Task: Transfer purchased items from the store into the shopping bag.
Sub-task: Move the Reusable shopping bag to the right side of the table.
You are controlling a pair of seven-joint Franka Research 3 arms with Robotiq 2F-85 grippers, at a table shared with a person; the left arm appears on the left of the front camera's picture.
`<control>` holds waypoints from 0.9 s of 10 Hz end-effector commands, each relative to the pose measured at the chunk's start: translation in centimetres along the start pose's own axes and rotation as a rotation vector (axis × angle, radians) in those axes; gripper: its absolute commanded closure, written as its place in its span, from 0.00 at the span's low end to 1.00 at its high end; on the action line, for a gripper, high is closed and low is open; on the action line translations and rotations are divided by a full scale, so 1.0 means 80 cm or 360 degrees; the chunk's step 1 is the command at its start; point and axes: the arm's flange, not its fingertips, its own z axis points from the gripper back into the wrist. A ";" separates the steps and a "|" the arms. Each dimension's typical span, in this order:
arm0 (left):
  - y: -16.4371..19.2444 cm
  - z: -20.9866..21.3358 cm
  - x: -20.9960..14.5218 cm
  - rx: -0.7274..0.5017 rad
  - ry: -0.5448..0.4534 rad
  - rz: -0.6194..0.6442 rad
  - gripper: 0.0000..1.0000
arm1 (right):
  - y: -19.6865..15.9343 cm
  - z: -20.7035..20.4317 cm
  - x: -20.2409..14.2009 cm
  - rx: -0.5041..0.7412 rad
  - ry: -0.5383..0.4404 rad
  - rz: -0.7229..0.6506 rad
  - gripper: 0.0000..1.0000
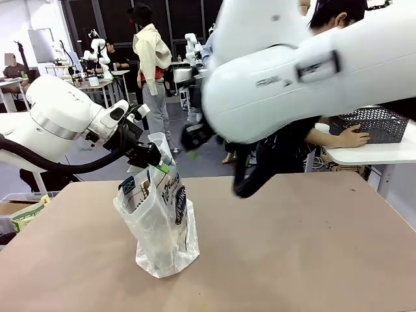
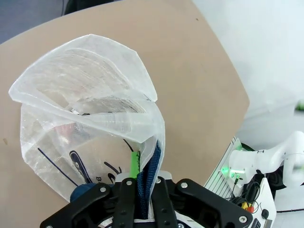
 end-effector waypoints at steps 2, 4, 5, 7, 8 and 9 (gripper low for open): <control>0.004 -0.004 -0.006 0.0074 0.0076 -0.0020 1.00 | -0.169 0.009 -0.037 -0.0194 0.0089 -0.0433 0.00; 0.004 -0.010 -0.002 0.0109 0.0093 -0.0044 1.00 | -0.281 0.000 -0.070 -0.0368 0.0227 -0.0750 0.00; 0.003 -0.012 -0.001 0.0114 0.0097 -0.0044 1.00 | -0.329 -0.005 -0.092 -0.0426 0.0300 -0.0888 0.00; 0.004 -0.010 -0.002 0.0151 0.0090 -0.0031 1.00 | -0.401 -0.024 -0.136 -0.0426 0.0398 -0.1073 0.00; 0.004 -0.010 -0.001 0.0159 0.0080 -0.0027 1.00 | -0.422 -0.035 -0.155 -0.0409 0.0435 -0.1148 0.00; 0.004 -0.011 -0.002 0.0172 0.0071 -0.0024 1.00 | -0.431 -0.045 -0.170 -0.0366 0.0433 -0.1202 0.00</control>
